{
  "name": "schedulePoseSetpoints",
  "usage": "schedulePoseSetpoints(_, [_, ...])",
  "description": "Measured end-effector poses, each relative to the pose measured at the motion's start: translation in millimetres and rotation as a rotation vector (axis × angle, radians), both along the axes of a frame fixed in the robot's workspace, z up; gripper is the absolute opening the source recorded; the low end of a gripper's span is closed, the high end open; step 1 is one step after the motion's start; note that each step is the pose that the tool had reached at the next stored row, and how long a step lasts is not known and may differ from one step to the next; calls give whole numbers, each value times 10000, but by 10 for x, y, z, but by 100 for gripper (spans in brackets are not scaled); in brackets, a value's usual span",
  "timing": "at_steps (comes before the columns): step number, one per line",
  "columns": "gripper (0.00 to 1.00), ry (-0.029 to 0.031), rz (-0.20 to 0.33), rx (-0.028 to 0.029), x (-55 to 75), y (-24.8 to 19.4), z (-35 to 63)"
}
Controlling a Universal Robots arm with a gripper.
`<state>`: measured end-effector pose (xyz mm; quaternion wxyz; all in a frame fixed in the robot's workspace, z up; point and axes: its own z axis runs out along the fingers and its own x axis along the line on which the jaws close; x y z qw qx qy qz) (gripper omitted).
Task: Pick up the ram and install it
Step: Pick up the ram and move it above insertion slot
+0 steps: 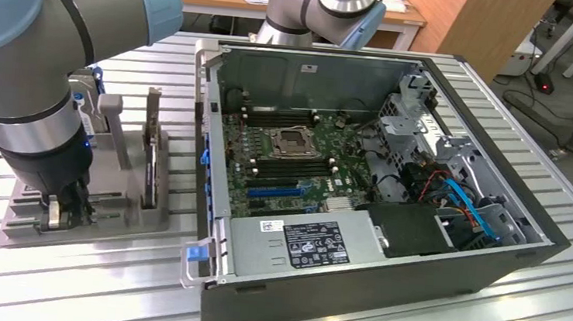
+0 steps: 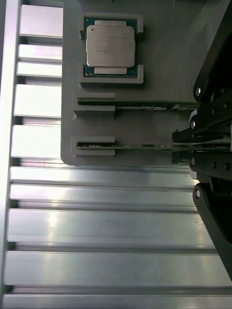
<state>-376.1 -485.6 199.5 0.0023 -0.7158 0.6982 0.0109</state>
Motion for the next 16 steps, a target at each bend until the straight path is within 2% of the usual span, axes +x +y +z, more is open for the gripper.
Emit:
schedulePoseSetpoints(14, [20, 0, 0, 0, 0, 0, 8])
schedulePoseSetpoints(15, [19, 0, 0, 0, 0, 0, 8])
schedulePoseSetpoints(16, [13, 0, 0, 0, 0, 0, 8])
